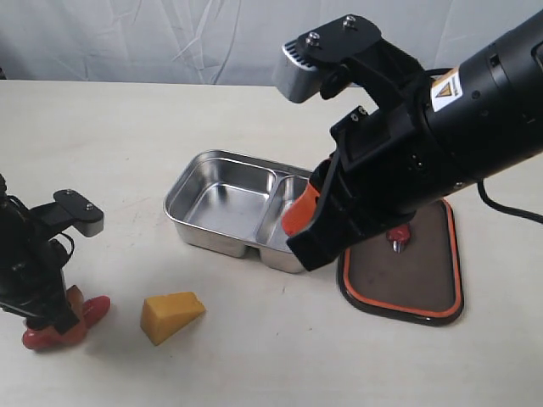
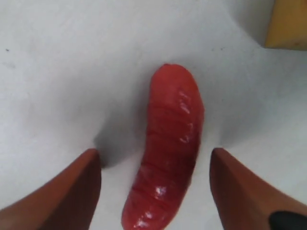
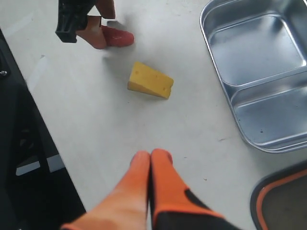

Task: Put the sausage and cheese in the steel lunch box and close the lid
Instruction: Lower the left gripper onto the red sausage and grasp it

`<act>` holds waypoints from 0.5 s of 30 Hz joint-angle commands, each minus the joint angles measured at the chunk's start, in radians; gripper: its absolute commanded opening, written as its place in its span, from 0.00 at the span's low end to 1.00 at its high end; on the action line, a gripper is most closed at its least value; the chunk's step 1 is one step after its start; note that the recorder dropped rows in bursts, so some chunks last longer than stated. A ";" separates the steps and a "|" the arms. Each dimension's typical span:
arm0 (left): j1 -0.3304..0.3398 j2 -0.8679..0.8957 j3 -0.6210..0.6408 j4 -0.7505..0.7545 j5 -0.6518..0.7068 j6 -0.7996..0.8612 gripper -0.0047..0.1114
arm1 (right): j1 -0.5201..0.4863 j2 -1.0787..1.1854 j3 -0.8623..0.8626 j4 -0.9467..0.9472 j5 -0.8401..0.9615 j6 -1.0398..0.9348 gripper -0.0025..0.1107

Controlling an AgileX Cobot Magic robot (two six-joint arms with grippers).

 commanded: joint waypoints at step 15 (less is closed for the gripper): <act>-0.006 0.022 -0.003 -0.030 -0.022 -0.005 0.24 | 0.001 -0.007 0.002 -0.007 0.014 -0.003 0.01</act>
